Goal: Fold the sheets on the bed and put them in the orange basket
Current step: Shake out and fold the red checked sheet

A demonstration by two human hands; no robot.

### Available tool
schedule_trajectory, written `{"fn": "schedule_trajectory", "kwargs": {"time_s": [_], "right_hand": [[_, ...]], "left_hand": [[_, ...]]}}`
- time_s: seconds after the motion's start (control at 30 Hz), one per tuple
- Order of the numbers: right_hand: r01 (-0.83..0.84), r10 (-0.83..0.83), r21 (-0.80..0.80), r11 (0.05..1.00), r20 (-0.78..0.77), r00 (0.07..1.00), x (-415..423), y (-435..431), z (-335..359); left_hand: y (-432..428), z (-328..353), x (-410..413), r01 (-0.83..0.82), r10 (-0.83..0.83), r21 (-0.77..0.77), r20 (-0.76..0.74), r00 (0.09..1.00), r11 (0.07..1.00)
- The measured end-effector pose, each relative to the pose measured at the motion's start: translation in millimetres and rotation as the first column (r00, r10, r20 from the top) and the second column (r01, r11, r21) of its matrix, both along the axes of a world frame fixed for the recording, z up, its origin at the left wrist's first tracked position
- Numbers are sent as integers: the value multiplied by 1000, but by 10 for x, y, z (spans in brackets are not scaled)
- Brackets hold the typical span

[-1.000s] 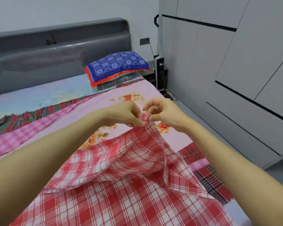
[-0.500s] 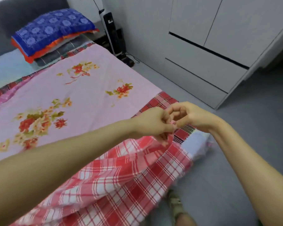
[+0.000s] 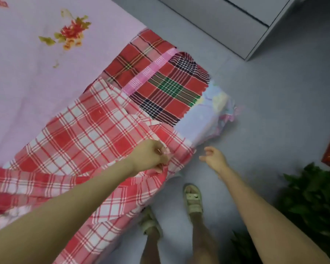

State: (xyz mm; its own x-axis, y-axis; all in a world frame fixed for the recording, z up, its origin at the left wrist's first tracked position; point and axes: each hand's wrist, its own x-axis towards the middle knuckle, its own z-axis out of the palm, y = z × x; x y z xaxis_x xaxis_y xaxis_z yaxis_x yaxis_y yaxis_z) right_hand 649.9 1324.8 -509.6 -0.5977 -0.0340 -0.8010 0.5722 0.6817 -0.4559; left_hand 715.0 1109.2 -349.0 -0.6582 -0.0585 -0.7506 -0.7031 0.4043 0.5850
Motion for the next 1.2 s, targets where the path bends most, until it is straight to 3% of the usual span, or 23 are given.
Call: {"fn": "schedule_trajectory", "kwargs": {"time_s": [0.13,0.23,0.4,0.5,0.7,0.87,1.0,1.1,1.2], "right_hand": [[63,-51,-146,987,86,995,-43,-113,-412],[115,-77,-279,953,144,987,-136,-202,-659],[-110,160,-271,956,167,973,-158,-66,-796],[-167,207,-250,954,142,968,-67,170,-655],[34,-11,-281,959,83,996,328,382,141],[-7,-32,-276,961,-138,990,647,223,906],[-138,51,-268,953,-309,950,981,-85,1475],[-238,110,-263,935,-424,899,1248,-379,1746],[-180,45,-263,948,-450,892,1384,-630,1920]], "left_hand": [[193,-428,68,-125,116,98,93,989,987],[253,-623,161,-89,72,123,142,987,988],[335,-635,229,30,-37,56,121,992,998],[364,-527,254,73,-73,-11,48,996,997],[412,-141,512,122,-127,-82,-58,990,989],[335,260,771,41,-66,-134,-193,979,990],[194,612,995,-18,-16,-181,-183,983,983],[116,767,1118,-183,164,-141,-134,977,973],[80,830,1173,-344,339,-41,-89,937,938]]}}
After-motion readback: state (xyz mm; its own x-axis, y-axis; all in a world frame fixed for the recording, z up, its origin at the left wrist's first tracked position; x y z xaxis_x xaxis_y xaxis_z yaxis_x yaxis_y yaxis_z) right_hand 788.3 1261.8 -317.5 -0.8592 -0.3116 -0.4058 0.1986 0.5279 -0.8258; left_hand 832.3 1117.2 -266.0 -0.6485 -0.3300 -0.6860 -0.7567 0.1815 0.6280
